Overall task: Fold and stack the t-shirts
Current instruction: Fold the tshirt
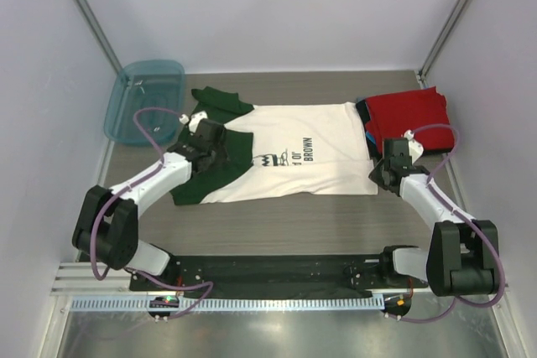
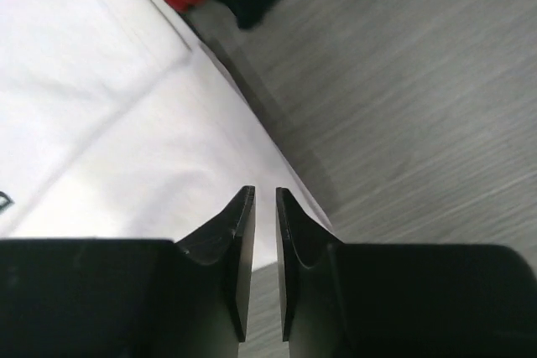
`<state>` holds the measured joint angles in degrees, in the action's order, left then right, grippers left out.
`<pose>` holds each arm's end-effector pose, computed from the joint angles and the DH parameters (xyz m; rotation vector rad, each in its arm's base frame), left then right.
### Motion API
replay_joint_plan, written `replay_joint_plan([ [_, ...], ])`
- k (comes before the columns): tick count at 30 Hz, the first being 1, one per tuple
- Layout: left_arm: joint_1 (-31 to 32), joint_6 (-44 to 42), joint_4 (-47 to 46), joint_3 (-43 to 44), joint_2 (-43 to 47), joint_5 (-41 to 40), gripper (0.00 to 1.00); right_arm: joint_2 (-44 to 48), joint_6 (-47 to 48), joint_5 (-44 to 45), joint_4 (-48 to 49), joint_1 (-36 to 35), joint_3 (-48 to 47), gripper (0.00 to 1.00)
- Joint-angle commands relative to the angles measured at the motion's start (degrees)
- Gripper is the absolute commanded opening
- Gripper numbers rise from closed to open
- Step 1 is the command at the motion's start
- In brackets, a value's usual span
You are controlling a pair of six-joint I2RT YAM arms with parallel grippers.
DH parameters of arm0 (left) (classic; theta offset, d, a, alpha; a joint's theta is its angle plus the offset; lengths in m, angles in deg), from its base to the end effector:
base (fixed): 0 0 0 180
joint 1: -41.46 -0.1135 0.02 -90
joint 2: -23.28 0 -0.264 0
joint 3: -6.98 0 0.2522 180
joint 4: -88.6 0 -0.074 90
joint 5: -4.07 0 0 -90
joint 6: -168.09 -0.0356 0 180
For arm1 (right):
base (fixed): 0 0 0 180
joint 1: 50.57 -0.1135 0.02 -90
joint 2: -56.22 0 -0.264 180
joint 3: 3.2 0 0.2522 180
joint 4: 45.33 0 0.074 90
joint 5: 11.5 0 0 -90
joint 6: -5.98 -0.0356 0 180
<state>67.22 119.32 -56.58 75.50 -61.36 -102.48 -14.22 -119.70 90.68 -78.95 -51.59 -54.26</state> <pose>0.2798 -0.1237 0.2224 -0.4485 2.3762 -0.1798 0.2351 -0.0033 0.1917 0.8183 2.3269 0.0100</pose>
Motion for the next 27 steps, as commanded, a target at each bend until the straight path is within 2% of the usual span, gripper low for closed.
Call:
replay_joint_plan([
  [1, -0.01, 8.5, 6.36, -5.17, 3.76, -5.85, 0.46, 1.96, -4.22, -1.46, -0.1, 0.05, 4.15, 0.21],
  [7, -0.53, 14.83, 5.13, -12.48, 6.07, -7.26, 0.42, 0.22, -7.9, -2.7, 0.78, 0.05, 5.92, 0.14],
  [8, -0.79, 15.19, 6.35, -12.49, 4.94, -7.61, 0.41, -0.92, -8.7, -1.82, 0.52, 0.14, 6.1, 0.07],
  [10, -2.02, 15.37, 7.5, -12.23, 3.44, -7.96, 0.41, -2.07, -10.72, 1.34, -0.96, 0.23, 5.93, 0.01],
  [14, -6.41, 16.95, 10.32, -12.75, -0.25, -6.83, 0.41, -0.59, -13.01, 7.32, -4.22, 0.23, 5.22, 0.02],
  [16, -10.26, 16.86, 9.71, -14.23, -1.14, -3.75, 0.41, 2.4, -13.97, 9.17, -4.23, 0.23, 6.09, 0.1],
  [18, -12.82, 17.21, 9.0, -15.38, -1.84, -2.61, 0.41, 4.59, -14.15, 10.31, -4.14, 0.23, 6.71, 0.12],
  [27, -11.62, 15.46, 8.56, -15.38, 0.44, -2.16, 0.39, 4.07, -11.25, 7.15, -5.89, 0.23, 4.87, 0.11],
])
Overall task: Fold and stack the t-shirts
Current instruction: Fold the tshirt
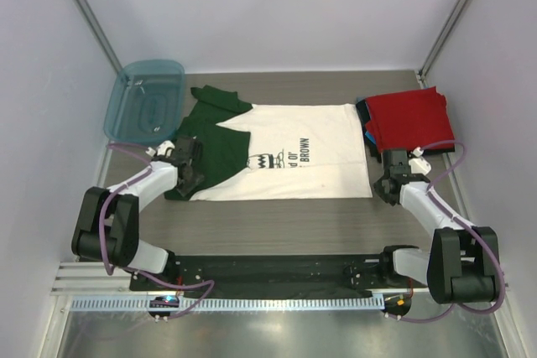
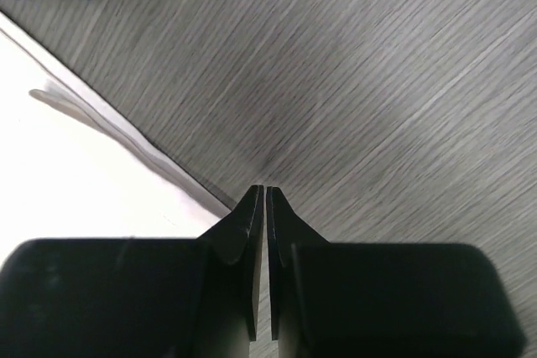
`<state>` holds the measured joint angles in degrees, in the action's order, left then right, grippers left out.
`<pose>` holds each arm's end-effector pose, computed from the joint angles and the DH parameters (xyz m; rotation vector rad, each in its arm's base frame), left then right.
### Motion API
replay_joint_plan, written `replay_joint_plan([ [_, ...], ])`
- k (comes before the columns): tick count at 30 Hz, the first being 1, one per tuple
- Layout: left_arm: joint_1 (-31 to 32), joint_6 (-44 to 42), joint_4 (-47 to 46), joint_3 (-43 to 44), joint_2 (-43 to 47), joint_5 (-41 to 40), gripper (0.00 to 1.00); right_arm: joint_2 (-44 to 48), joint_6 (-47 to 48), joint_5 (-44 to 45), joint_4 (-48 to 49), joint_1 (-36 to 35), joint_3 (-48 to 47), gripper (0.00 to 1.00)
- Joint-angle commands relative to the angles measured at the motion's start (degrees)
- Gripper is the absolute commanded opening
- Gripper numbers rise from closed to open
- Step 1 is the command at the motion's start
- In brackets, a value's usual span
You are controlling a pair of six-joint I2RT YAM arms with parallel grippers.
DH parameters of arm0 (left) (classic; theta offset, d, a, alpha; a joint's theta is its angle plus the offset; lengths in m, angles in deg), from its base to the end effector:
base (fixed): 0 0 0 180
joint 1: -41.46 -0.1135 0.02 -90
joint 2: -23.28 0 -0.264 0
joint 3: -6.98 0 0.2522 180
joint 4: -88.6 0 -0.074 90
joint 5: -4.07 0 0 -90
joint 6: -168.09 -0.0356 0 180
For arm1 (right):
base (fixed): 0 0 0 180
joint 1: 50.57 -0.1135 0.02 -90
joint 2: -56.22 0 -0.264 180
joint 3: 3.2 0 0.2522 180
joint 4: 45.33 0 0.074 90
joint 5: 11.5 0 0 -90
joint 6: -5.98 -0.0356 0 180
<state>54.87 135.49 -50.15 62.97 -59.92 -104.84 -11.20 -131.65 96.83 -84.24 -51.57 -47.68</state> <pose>0.2484 -0.0474 0.1602 -1.0691 2.4229 0.0676 0.2019 -0.0077 0.1639 1.1102 2.3140 -0.1123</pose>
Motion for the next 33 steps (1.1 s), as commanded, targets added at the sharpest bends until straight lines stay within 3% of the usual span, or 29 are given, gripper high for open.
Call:
replay_joint_plan([
  [1, 1.52, -0.46, 2.31, -3.21, -0.04, -0.67, 0.39, 2.54, 1.75, 1.36, -0.52, 0.29, -2.06, 0.14],
  [5, 5.83, 1.92, 4.85, -2.78, 2.59, -4.63, 0.39, 2.21, 7.45, -0.48, -0.17, 0.12, -7.06, 0.16],
  [10, 10.85, -2.9, 3.29, -0.93, 6.9, -5.87, 0.5, -2.62, 16.96, -9.43, 0.97, 0.03, -18.4, 0.16],
  [14, 10.85, -6.96, -1.81, -1.11, 13.75, -6.39, 0.61, -8.51, 18.46, -16.21, 2.91, -0.5, -26.57, 0.24],
  [18, 10.94, -8.53, -1.12, 3.97, 16.93, -12.1, 0.8, -17.82, 19.77, -16.66, 3.0, -0.76, -38.41, 0.28],
  [20, 10.85, -9.5, -2.95, 5.92, 15.88, -12.55, 0.86, -24.84, 20.3, -17.36, 3.09, -0.76, -42.56, 0.29],
  [25, 10.76, -13.81, -12.0, 13.47, 6.33, -7.99, 0.88, -38.73, 19.43, -17.36, 2.47, -0.76, -56.71, 0.28],
  [33, 8.13, -18.21, -6.83, 37.36, -11.71, -2.98, 0.93, -62.54, 19.95, -13.68, -4.99, -0.76, -83.23, 0.28],
])
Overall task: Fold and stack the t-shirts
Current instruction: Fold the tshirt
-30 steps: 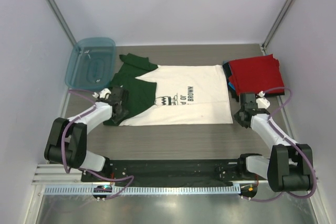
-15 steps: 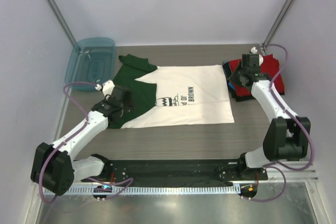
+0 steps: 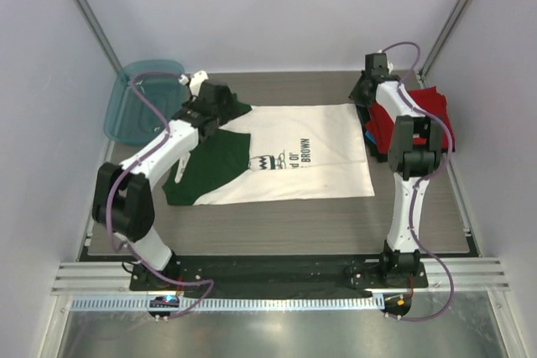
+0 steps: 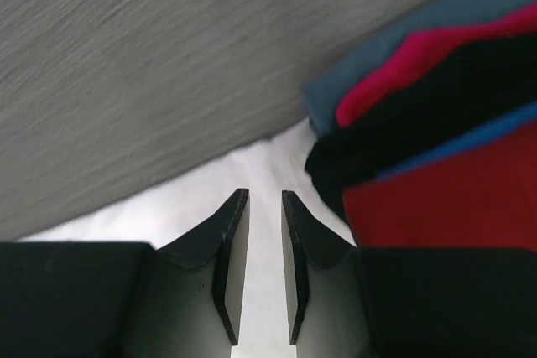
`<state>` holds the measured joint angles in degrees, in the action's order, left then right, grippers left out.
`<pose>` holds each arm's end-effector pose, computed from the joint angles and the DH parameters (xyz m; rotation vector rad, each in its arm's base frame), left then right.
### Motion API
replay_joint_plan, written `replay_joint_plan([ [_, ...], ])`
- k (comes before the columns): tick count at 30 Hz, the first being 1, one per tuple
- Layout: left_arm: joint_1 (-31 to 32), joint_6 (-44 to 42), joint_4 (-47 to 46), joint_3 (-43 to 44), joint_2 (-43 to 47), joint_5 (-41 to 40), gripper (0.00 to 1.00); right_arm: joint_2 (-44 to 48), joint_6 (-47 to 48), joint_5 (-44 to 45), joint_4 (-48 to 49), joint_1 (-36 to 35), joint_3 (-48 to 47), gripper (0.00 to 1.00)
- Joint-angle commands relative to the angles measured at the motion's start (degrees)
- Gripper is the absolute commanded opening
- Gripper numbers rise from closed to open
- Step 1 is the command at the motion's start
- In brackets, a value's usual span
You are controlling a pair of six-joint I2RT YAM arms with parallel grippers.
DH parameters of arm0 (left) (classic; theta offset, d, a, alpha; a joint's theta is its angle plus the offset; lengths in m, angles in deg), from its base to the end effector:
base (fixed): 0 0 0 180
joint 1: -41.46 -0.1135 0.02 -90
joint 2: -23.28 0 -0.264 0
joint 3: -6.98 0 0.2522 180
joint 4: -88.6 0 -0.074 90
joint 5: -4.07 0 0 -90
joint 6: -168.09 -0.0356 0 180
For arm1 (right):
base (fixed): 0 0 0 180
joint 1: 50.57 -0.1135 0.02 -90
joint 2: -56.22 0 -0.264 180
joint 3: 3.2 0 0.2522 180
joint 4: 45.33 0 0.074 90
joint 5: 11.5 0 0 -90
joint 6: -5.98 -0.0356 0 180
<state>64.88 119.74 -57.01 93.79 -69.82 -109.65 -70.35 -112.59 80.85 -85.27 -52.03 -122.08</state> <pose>0.3414 -0.1323 0.2800 -0.5591 2.1428 -0.1540 0.5009 0.0113 0.2108 0.5835 2.3386 0.1943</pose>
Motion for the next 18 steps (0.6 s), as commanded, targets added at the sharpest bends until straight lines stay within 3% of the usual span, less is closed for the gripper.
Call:
replay_joint_plan([
  [1, -2.41, -2.36, -0.32, 7.53, -2.69, 2.8, 0.93, -4.91, 0.81, 2.92, -4.58, -0.22, -10.7, 0.28],
  [6, -5.13, -1.66, -0.67, 12.46, -7.43, 6.93, 0.92, -12.64, 0.28, 4.24, -8.09, 0.22, -19.4, 0.27],
  [18, -8.83, -2.97, -0.15, 16.68, -11.14, 10.72, 0.91, -12.31, 1.94, 5.82, -8.28, -0.92, -14.85, 0.36],
])
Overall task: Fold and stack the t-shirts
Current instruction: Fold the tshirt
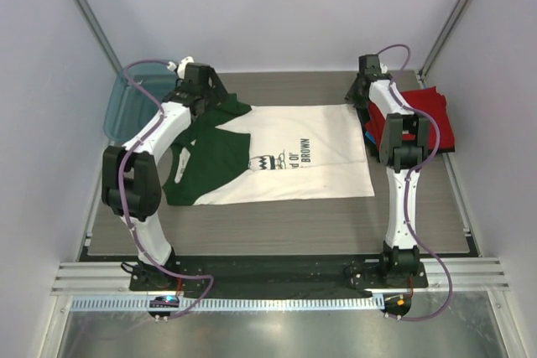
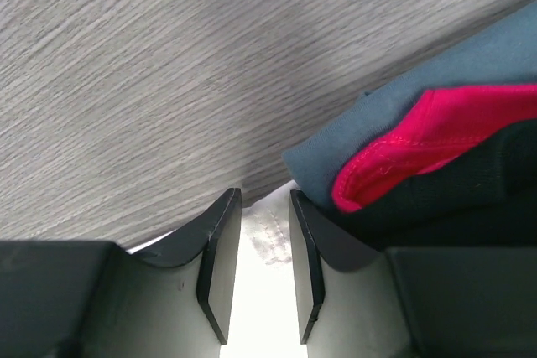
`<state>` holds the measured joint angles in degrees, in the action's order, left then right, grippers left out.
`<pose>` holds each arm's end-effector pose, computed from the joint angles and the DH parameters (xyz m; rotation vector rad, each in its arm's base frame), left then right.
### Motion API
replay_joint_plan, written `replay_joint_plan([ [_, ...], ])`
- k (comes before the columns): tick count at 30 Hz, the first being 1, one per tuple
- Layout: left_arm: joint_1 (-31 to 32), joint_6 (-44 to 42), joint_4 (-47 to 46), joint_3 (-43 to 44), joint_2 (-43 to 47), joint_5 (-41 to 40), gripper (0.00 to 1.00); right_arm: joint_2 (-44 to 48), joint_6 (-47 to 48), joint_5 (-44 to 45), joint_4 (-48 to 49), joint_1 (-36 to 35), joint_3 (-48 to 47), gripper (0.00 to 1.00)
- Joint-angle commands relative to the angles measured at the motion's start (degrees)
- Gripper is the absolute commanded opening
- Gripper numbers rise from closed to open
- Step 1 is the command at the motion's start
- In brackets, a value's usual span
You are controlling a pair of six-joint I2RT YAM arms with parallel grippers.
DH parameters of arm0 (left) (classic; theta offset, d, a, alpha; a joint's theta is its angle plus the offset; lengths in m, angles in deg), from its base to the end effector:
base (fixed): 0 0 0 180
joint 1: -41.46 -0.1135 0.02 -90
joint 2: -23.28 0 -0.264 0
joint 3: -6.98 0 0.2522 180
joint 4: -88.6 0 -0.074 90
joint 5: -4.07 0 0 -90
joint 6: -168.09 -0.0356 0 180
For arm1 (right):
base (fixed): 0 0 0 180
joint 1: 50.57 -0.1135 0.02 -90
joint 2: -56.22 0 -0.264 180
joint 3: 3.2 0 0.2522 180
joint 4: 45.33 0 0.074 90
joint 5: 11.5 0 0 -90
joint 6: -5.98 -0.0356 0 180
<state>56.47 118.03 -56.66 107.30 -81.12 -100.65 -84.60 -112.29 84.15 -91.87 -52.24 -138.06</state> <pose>0.4097 -0.1005 0.2833 -0.6156 2.1461 -0.2370 0.5420 0.0123 0.1673 0.6117 2.4070 0.0994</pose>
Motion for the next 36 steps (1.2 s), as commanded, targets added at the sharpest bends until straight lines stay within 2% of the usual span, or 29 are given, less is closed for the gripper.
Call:
replay_joint_plan([
  [1, -0.41, -1.45, -0.32, 3.35, -0.01, 1.63, 0.91, 2.12, 1.82, 2.87, -1.68, -0.96, 1.3, 0.36],
  [5, -0.94, -1.8, 0.65, 4.66, -1.15, 1.53, 0.91, 2.3, 1.9, 3.31, -1.94, -1.49, 1.39, 0.37],
  [9, -1.64, -1.89, 1.18, 5.81, -2.56, 1.63, 0.91, 1.95, 1.64, 3.4, -1.94, -1.76, 1.65, 0.17],
  [10, -1.82, -2.06, 1.18, 6.16, -3.09, 1.62, 0.91, 2.03, 1.64, 3.32, -1.86, -1.76, 1.57, 0.14],
  [11, -2.08, -2.67, 1.18, 7.03, -3.61, 1.71, 0.91, 2.21, 1.64, 3.14, -1.85, -1.84, 1.48, 0.02],
  [19, -2.7, -5.75, 4.08, 16.08, -12.93, 0.48, 0.9, 9.04, 1.55, 1.74, 1.74, -2.11, 4.99, 0.01],
  [25, -2.7, -7.77, 4.6, 22.32, -18.98, -0.92, 0.88, 12.84, 2.96, 5.68, 3.07, -2.9, 7.8, 0.01],
  [29, -2.7, -8.3, 5.31, 27.07, -23.37, -4.34, 0.88, 13.72, 3.4, 7.88, 3.07, -3.51, 9.03, 0.01],
  [32, -2.61, -7.87, 6.01, 32.07, -27.68, -7.07, 0.8, 14.51, 3.22, 8.06, 3.24, -3.69, 10.09, 0.01],
  [36, -2.7, -4.97, 8.64, 39.11, -33.04, -12.85, 0.77, 15.04, 2.87, 6.66, 4.74, -3.87, 11.67, 0.01],
])
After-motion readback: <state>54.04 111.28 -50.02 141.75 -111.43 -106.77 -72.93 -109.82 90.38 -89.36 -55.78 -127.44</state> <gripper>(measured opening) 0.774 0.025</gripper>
